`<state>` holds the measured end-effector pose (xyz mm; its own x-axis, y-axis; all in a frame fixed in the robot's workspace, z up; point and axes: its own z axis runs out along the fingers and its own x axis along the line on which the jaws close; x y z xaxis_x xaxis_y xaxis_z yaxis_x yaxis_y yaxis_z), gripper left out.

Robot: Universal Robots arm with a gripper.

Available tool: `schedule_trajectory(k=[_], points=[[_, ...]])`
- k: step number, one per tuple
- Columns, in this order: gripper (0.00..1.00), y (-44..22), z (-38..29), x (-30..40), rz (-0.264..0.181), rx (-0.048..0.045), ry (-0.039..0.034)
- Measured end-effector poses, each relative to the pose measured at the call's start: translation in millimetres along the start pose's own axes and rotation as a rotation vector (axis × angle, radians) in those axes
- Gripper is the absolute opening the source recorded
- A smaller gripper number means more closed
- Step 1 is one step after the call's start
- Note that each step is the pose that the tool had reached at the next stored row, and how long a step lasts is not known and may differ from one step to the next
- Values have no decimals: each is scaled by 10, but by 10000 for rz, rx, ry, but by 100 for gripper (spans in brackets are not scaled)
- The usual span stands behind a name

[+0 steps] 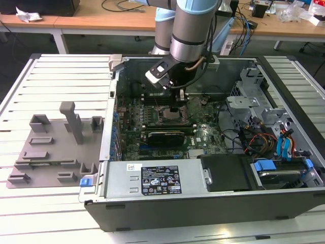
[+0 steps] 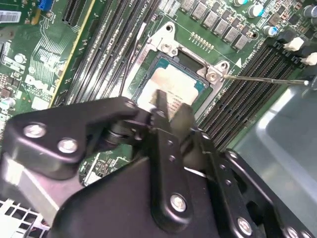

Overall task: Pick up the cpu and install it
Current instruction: 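Place the cpu into insertion slot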

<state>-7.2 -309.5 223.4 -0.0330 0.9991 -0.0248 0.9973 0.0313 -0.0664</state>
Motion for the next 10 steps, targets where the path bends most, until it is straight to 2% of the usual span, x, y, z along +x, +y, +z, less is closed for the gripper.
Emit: schedule_trajectory(k=[1, 2, 3, 5, 10], points=[[29, -1, -8, 0, 0, -1, 0], [24, -1, -18, 0, 0, -2, 0], [11, -3, -45, -1, 0, -4, 0], [11, -6, -84, -2, 0, -7, -1], [11, -17, -252, -6, 1, -11, -1]])
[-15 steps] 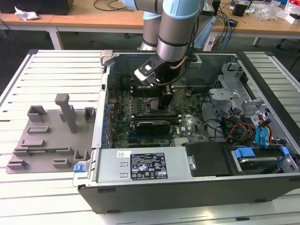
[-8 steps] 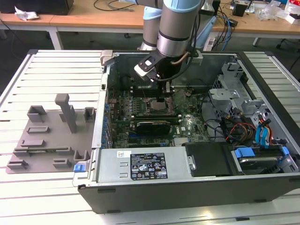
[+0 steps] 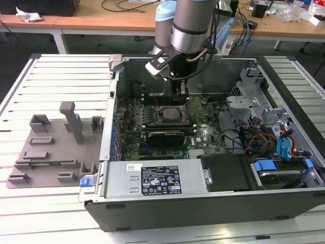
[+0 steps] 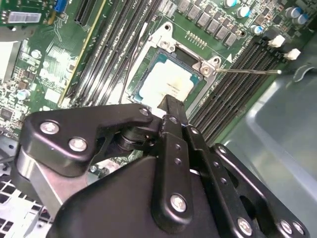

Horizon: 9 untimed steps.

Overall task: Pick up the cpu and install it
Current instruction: 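Place the cpu into insertion slot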

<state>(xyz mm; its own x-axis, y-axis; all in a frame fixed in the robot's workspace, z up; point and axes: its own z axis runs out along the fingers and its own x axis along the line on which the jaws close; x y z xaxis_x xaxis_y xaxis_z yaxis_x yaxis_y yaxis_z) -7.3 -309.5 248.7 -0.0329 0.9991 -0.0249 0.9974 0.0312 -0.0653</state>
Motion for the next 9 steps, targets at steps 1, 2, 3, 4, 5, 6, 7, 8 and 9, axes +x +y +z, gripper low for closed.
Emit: schedule_trajectory(k=[1, 2, 3, 4, 5, 6, 7, 8, 9], points=[[11, -1, -15, -1, 0, 0, -1], [11, -2, -35, -1, 0, 0, 0], [11, -4, -69, -2, 0, 0, 0], [11, -6, -100, -2, -1, 0, 0], [11, -8, -123, -3, 0, 0, 1], [11, -9, -142, -3, -1, 0, 0], [11, -11, -168, -4, 0, 0, 0], [11, -13, -199, -5, 0, 0, 0], [11, -15, -230, -6, -1, 0, 1]])
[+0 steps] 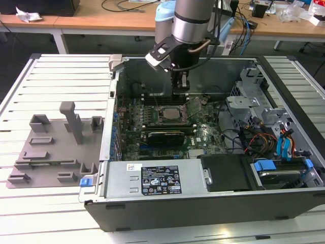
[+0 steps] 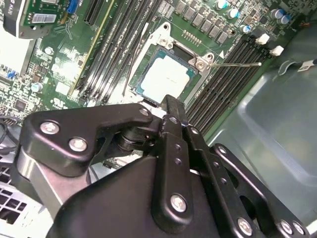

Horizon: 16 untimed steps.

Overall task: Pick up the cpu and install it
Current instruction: 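Place the cpu into insertion slot, then close the cpu cover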

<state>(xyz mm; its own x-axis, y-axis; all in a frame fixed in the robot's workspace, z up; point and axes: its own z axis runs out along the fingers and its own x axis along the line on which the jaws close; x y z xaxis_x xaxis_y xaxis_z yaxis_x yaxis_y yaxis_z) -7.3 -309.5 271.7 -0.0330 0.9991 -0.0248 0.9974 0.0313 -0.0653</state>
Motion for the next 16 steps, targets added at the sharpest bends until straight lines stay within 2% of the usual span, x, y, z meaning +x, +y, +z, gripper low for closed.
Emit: schedule_trajectory(k=[3, 7, 16], points=[[11, -5, -74, -2, 0, 0, 0], [11, -15, -227, -6, 0, 0, -1], [11, -16, -238, -6, 1, 0, 0]])
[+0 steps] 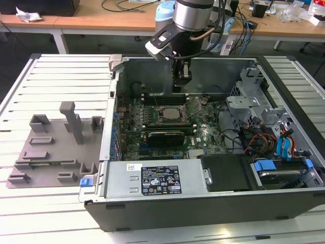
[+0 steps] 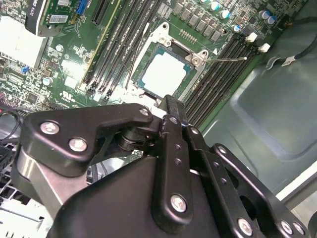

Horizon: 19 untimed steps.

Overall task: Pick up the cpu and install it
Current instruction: 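Close the cpu cover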

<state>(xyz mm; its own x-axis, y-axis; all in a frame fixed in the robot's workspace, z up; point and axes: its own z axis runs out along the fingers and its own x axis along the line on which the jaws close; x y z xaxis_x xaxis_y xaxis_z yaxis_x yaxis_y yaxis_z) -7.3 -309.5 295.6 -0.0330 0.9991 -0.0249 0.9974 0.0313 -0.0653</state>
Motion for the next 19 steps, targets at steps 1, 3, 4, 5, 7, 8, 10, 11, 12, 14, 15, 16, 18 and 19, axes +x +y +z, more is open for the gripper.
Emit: schedule_trajectory(k=[1, 3, 4, 5, 7, 8, 10, 11, 12, 14, 15, 16, 18, 19], points=[[11, 3, 0, 0, -2, 0, -1], [11, 82, -5, -3, 0, 1, -1], [11, 119, -7, -4, 0, 2, -1], [11, 186, -12, -6, 0, 2, -1], [11, 273, -17, -9, -1, 4, 0], [11, 313, -20, -11, -1, 6, -1], [11, 434, -27, -14, 0, 10, 0], [11, 610, -37, -16, 1, 23, 1], [11, 636, -37, -16, -1, 25, 1], [11, 720, -37, -17, -2, 32, 1], [11, 751, -37, -18, -2, 34, 1], [11, 771, -37, -18, -1, 34, 1], [11, 794, -27, -19, -1, 38, 0], [11, 811, -10, -18, -1, 43, 0]])
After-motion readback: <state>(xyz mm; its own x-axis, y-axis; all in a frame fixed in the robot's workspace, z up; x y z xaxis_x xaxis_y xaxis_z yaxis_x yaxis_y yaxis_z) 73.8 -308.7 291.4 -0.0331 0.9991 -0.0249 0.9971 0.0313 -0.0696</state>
